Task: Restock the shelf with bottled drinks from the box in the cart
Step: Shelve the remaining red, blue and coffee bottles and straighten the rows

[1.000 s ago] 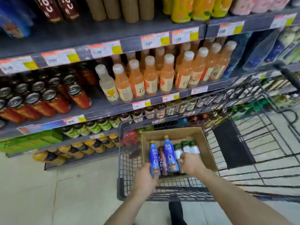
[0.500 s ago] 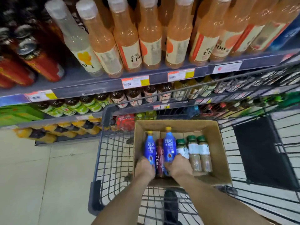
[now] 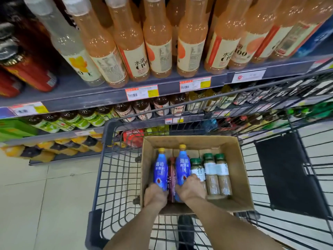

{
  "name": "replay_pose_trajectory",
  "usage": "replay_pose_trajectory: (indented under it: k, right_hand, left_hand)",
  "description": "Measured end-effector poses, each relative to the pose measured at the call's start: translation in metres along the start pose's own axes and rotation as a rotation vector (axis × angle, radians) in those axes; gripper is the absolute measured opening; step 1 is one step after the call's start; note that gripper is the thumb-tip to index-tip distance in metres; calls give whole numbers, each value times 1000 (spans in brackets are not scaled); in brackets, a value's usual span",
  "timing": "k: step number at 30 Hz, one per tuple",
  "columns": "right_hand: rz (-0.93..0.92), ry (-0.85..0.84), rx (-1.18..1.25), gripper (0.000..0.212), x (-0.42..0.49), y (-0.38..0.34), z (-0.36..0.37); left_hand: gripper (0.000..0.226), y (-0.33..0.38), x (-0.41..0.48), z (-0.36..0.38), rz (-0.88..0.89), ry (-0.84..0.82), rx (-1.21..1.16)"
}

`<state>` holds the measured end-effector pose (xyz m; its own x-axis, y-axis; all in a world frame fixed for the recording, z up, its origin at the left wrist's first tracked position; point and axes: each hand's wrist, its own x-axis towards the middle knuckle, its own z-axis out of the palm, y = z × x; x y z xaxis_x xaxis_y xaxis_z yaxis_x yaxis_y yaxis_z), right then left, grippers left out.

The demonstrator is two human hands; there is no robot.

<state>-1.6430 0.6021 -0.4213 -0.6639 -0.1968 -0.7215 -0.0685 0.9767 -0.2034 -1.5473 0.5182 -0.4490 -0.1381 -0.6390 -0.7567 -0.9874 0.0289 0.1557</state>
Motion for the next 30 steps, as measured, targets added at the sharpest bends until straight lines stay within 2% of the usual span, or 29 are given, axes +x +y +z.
replay_pose_trajectory:
  k: [3,7,10,13,18,20,30]
  right_hand:
    - [-3,-28,25,68,-20,5,-6]
    - [-25,-2,123,55,-65,14,-27]
    - [-63,69,175,48,-109,12,-49]
    - [-98,154,281,48,-155,2,-69]
    - [-178,347,421,38,-239,-19,-90]
    - [-209,409,469,37,-268,-27,-95]
    - [-470,492,397,35,-351,-63,-118]
  left_hand:
    - [49,-2,-20,-13,56,-18,2]
    - [50,-14,-61,-40,161,-2,-29]
    - [40,-29,-98,-68,261,1,-96]
    - [39,-49,-132,-101,339,-4,-170]
    - [32,-76,-191,-160,504,91,-256]
    - [36,-85,-210,-184,543,126,-259]
    - [43,-122,-265,-259,630,300,-506]
